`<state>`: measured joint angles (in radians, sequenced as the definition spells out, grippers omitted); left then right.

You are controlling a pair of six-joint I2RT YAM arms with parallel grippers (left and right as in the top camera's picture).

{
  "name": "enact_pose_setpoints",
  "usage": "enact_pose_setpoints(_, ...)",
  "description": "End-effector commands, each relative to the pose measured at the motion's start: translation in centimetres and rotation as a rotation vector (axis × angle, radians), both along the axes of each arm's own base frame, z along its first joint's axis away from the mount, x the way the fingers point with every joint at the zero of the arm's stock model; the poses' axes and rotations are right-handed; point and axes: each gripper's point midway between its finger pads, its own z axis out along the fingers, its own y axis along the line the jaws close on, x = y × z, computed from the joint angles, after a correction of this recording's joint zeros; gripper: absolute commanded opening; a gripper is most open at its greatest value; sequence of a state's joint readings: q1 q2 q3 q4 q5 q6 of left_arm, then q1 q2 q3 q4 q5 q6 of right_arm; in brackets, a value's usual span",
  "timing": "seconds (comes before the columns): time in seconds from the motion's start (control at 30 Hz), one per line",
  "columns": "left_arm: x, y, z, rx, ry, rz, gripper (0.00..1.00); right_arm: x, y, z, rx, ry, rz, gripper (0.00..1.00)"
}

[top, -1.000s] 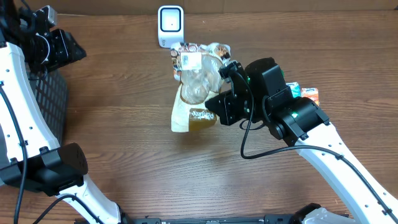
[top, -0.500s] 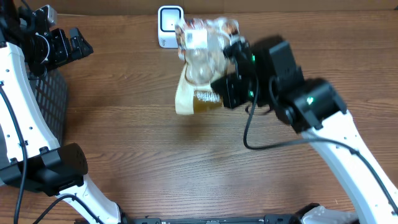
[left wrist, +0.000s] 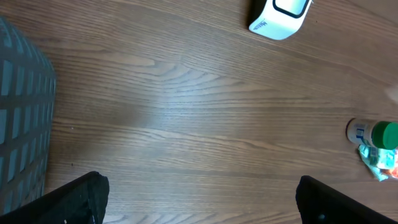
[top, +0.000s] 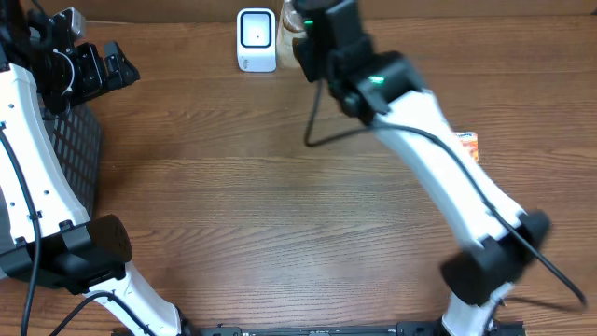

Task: Scan the item barcode
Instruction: 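Release the left gripper and carry the bag to the scanner with the right, then hold the bag's label in front of the scanner with the right gripper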

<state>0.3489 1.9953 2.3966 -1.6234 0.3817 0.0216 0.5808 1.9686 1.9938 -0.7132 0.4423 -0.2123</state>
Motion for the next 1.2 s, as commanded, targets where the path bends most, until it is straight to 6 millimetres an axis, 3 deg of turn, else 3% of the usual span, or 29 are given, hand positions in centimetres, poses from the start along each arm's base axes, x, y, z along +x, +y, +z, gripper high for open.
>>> enact_pose_setpoints(0.0,0.0,-0.1,0.8,0.012,-0.028,-0.007,1.00,3.3,-2.6,-1.8,-0.369,-0.090,-0.092,0.04)
enact_pose_setpoints(0.2,0.0,-0.1,0.8,0.012,-0.028,-0.006,1.00,8.1,-1.5,-5.2,-0.651,-0.198,-0.092,0.04)
enact_pose_setpoints(0.4,0.0,-0.1,0.8,0.012,-0.028,-0.007,0.99,10.6,0.3,-8.2,-0.736,-0.278,-0.056,0.04)
enact_pose_setpoints(0.7,0.0,-0.1,0.8,0.012,-0.028,-0.007,1.00,11.4,1.9,-13.2,-0.760,-0.248,0.035,0.04)
enact_pose_setpoints(1.17,0.0,-0.2,0.8,0.012,-0.028,-0.008,1.00,11.9,3.0,-14.6,-0.828,-0.261,0.124,0.04)
